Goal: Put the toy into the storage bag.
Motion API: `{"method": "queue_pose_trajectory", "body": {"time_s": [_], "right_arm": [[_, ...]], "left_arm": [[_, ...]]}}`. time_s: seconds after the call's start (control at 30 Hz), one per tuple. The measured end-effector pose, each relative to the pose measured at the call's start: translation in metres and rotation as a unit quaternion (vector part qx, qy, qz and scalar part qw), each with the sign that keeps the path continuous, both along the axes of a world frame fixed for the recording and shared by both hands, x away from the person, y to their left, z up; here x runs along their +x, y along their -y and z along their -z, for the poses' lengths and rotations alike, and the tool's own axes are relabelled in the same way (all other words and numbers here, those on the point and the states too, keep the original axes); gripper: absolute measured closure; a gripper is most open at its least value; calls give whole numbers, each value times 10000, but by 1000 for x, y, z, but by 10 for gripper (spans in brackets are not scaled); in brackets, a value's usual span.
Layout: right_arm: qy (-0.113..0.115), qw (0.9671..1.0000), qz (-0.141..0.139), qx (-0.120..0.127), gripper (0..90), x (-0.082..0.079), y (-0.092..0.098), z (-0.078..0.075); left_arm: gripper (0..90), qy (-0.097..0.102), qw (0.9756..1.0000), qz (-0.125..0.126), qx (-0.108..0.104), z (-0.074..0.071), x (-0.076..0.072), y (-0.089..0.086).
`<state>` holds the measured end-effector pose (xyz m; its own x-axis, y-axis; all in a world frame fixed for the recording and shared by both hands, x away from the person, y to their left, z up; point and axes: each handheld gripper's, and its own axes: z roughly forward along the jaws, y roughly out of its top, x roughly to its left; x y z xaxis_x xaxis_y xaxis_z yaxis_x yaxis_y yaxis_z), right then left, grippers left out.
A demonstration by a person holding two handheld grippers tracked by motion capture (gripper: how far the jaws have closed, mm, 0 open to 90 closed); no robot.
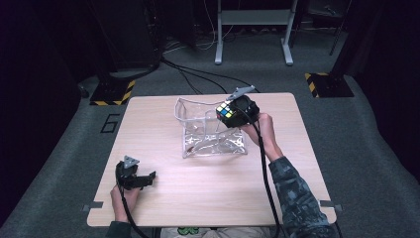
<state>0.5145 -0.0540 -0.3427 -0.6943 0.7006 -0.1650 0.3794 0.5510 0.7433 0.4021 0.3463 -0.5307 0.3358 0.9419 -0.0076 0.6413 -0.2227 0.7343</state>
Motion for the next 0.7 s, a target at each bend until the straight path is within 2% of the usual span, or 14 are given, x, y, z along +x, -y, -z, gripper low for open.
{"method": "queue_pose_trajectory", "body": {"time_s": [0.37, 0.7], "right_arm": [[-169, 9997, 100, -135, 334, 11, -2, 8], [-207, 9995, 189, -156, 333, 15, 1, 11]], "left_arm": [[82, -3, 10000, 6, 5, 0, 0, 0], [83, -1, 10000, 10, 11, 0, 0, 0]]}}
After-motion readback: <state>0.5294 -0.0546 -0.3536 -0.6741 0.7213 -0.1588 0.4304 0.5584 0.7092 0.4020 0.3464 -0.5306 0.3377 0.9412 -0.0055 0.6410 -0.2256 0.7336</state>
